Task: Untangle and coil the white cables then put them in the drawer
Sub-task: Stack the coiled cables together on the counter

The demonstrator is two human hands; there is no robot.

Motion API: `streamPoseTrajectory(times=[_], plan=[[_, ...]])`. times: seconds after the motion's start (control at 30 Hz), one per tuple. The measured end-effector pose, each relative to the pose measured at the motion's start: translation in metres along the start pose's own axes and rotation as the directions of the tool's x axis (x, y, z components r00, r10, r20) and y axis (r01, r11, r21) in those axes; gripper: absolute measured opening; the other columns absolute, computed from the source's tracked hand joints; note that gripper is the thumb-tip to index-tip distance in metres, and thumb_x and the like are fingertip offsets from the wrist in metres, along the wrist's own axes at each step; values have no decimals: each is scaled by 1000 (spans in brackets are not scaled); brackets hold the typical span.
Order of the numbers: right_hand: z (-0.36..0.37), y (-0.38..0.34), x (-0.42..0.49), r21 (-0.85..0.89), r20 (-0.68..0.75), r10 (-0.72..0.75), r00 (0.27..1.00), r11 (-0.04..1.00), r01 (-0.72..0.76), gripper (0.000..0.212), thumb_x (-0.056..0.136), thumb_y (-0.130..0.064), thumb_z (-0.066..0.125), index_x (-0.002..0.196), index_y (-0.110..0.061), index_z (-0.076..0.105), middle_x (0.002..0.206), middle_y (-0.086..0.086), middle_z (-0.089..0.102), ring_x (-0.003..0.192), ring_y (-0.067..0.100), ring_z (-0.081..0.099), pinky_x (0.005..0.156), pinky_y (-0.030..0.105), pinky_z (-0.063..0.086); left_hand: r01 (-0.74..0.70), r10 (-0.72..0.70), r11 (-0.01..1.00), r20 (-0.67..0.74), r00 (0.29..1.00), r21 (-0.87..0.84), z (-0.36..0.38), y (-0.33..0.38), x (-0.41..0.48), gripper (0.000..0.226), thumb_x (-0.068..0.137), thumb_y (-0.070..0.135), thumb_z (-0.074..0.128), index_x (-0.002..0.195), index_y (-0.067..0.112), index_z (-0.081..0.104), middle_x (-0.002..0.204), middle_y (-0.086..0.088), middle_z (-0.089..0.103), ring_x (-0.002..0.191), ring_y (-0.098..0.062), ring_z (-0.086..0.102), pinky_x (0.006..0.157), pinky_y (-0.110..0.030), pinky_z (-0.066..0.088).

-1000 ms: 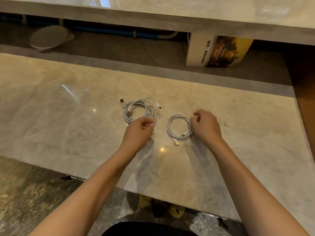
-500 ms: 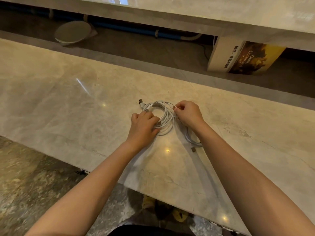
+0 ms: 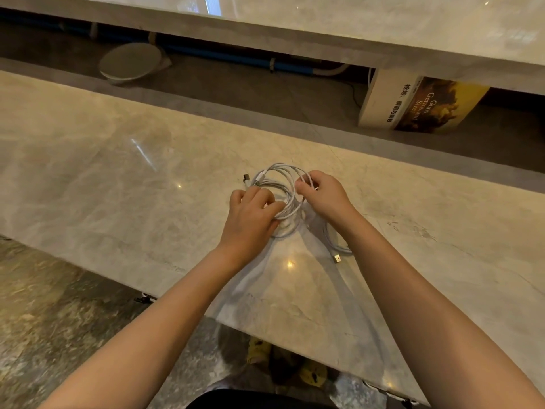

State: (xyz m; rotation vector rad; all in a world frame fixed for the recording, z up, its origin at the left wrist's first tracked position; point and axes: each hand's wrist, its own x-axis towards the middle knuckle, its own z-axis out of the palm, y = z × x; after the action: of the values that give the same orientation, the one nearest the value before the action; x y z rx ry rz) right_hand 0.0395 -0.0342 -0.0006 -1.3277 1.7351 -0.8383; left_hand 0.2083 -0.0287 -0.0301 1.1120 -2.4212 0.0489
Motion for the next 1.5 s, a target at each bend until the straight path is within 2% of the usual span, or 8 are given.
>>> streamPoseTrajectory(times=[0.13,0.3,0.43,0.67,0.87,1.2,1.37,1.5], plan=[[-8,-5,-9,249,75,25,997,968,-43,23,98,-13,40,99,-6,61,71,-1,63,55,8,43,55,20,37,133,-133,945,20,991,-298,-12,-3,2,42,77,47,60,109,21,66,114,-8,54,110,-20,39,90,-37,33],[-17,-11,-15,339,155,-10,988,940,-44,28,100,-13,35,104,-1,60,67,1,57,46,1,38,50,17,33,515,-505,601,209,838,-611,-50,-9,30,65,86,51,55,142,29,31,136,1,39,123,-11,40,99,-22,35],[-21,-21,-16,343,163,-55,985,939,-4,26,100,-13,36,100,-4,61,66,1,56,50,5,38,51,20,32,759,-374,222,665,646,-613,-55,-7,50,40,91,27,58,129,16,48,108,-5,67,81,-11,69,71,-23,55],[-25,-29,-22,-2,57,-93,994,996,93,31,100,-21,36,113,-11,62,97,-1,63,81,8,53,79,29,42,571,-249,-407,688,681,-713,-56,1,48,18,99,12,39,89,10,54,62,3,48,38,-2,32,39,-13,34],[-31,-46,-27,368,244,5,970,925,-97,38,98,-38,41,125,-15,54,117,3,64,99,16,65,88,31,51,534,-103,-591,713,693,-604,-65,8,49,34,99,32,32,76,12,47,50,6,35,34,-2,26,31,-11,23],[-34,-51,-35,691,233,-165,958,722,-43,23,99,-14,40,90,-5,59,51,-6,34,44,6,31,46,18,37,521,-84,-546,662,745,-655,-83,8,46,26,96,27,37,80,13,51,50,8,39,39,-4,33,58,-19,45],[-43,-54,-45,565,263,-157,952,825,-20,37,102,-25,32,109,-6,64,69,3,53,60,14,49,62,25,49,516,-86,-563,666,741,-646,-84,6,43,27,97,28,36,81,13,52,54,8,36,40,-3,28,41,-13,28],[-60,-57,-47,7,89,-268,959,963,268,27,96,-24,48,99,-11,71,80,0,62,73,14,54,70,29,46,549,-93,-503,674,733,-667,-87,7,42,24,96,25,38,81,13,51,56,6,36,41,-3,27,36,-12,20]])
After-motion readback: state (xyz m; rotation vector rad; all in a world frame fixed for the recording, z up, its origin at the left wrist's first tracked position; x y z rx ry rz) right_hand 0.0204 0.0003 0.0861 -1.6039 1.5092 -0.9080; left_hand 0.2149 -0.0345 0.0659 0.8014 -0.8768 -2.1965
